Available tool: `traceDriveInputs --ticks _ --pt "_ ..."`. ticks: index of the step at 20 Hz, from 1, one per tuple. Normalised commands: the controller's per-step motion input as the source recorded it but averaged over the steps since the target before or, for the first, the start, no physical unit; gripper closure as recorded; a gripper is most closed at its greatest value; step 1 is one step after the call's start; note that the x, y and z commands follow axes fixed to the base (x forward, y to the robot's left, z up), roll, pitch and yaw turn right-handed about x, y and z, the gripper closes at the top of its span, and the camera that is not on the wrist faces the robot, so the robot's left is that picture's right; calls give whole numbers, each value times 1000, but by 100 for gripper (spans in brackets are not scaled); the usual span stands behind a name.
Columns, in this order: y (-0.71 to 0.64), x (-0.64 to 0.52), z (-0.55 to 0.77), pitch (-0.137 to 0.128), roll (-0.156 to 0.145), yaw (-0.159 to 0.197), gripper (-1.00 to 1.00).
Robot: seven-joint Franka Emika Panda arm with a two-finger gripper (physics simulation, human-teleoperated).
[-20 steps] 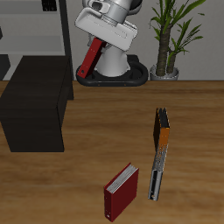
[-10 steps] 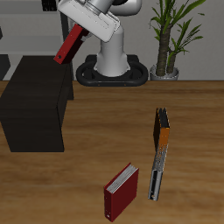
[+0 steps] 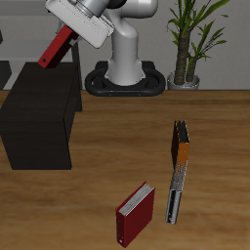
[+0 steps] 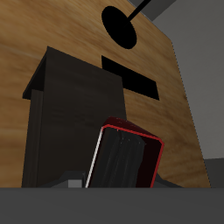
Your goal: Place the left red book flat on top of the shelf and place the orange book flat on top of the shelf
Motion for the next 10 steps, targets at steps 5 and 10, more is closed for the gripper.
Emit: traceDriveInputs --ticks 5,10 --pt "-301 5 -149 11 -53 23 100" --pt "-446 -33 3 2 -85 -18 100"
